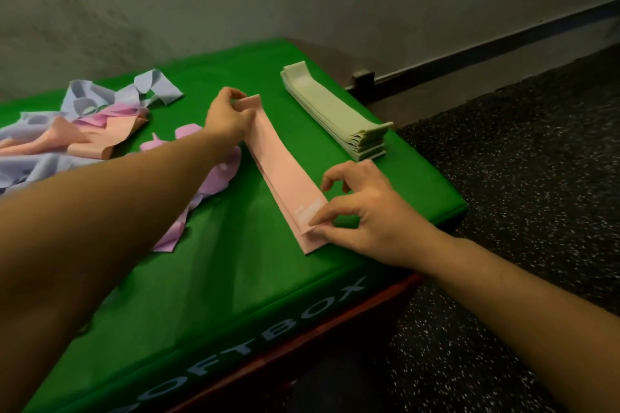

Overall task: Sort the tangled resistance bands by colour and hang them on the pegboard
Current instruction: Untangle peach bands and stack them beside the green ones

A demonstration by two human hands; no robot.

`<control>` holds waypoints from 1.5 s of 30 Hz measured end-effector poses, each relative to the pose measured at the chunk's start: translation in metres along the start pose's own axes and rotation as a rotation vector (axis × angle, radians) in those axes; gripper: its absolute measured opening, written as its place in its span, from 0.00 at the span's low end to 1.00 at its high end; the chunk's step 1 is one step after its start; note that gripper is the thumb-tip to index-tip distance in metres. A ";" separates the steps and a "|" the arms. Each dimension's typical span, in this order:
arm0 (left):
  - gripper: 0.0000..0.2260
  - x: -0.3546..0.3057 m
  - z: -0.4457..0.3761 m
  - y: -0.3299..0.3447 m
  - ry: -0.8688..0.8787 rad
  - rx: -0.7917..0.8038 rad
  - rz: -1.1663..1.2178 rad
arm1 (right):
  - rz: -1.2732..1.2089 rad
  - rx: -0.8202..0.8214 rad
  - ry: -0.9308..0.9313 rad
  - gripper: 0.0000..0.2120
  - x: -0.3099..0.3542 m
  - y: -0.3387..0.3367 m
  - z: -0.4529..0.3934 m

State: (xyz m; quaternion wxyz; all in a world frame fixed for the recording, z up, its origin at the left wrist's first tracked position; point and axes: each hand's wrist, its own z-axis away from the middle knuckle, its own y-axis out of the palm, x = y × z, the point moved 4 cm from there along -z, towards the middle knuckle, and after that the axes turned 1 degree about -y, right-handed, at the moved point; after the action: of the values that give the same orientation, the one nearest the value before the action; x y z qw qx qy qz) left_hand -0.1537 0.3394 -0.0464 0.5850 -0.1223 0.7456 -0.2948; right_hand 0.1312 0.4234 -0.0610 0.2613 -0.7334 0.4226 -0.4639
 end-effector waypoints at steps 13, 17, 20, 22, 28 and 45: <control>0.19 0.007 -0.003 -0.011 0.184 0.071 -0.413 | -0.092 0.117 0.026 0.13 -0.002 0.011 -0.001; 0.13 -0.012 0.017 -0.044 0.314 0.087 -0.359 | -0.113 0.092 0.070 0.09 0.014 0.008 -0.013; 0.09 -0.020 0.040 -0.078 0.394 0.115 -0.360 | -0.128 0.111 0.102 0.05 0.029 0.011 -0.029; 0.08 -0.017 0.060 -0.108 0.433 0.120 -0.388 | -0.172 0.109 0.131 0.04 0.045 0.017 -0.040; 0.05 0.036 0.116 -0.208 0.441 0.097 -0.404 | -0.263 0.108 0.097 0.03 0.106 0.045 -0.068; 0.11 0.194 0.190 -0.292 0.139 -0.081 -0.168 | -0.244 0.180 0.002 0.10 0.217 0.148 -0.172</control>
State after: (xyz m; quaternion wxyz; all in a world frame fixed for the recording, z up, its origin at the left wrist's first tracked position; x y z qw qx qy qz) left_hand -0.0775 -0.0517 -0.0589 0.4997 -0.1874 0.7828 -0.3201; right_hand -0.0331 0.1624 -0.0017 0.2671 -0.7525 0.2872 -0.5290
